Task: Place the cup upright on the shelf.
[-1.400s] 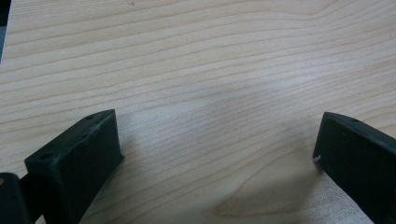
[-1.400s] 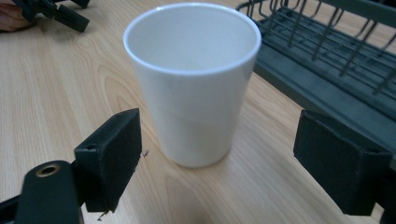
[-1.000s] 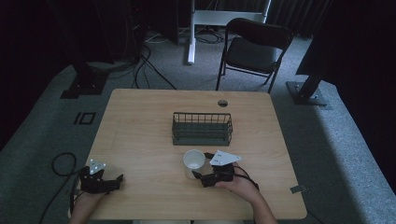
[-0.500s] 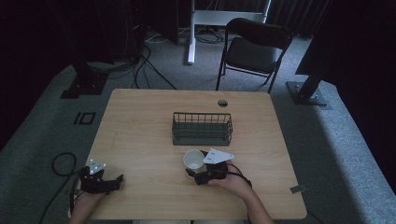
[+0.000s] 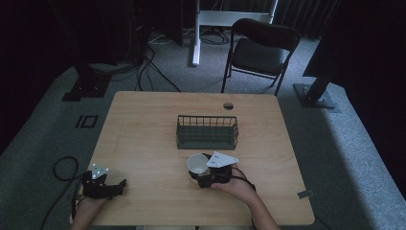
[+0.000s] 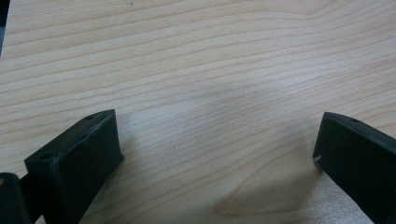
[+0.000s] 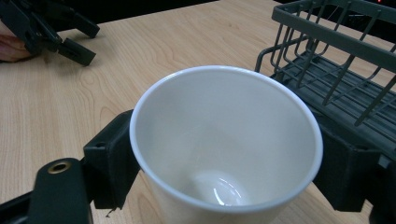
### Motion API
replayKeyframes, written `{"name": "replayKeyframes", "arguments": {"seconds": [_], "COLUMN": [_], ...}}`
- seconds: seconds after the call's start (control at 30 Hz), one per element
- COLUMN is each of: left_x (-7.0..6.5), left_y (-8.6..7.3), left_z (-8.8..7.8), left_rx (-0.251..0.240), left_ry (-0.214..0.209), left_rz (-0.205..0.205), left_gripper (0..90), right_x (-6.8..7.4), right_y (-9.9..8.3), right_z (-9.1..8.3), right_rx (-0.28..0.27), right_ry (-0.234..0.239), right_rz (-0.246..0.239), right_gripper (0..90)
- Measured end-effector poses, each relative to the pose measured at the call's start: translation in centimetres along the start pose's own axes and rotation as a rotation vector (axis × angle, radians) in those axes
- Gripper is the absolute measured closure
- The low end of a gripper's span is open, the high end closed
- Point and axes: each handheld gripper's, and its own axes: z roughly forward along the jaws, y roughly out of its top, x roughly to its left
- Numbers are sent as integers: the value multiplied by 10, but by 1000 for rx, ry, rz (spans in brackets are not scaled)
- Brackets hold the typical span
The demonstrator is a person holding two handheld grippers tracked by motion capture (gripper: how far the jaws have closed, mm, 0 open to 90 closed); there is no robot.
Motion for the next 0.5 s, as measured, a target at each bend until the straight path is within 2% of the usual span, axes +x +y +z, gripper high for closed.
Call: {"name": "replayKeyframes", "arguments": {"seconds": [0.13,0.5], "left_x": [0,0], "left_y": [0,0], "left_z": [0,0], "left_rx": [0,0], "left_ry": [0,-1], "left_rz": [0,1], "left_gripper": [9,9], "right_x": [1,-4], "right_y": [3,23], "right_z": [0,-10], "right_rx": [9,-15], "right_ry": [11,8], "right_rz": [-7,-10], "right_gripper": [197,197]}}
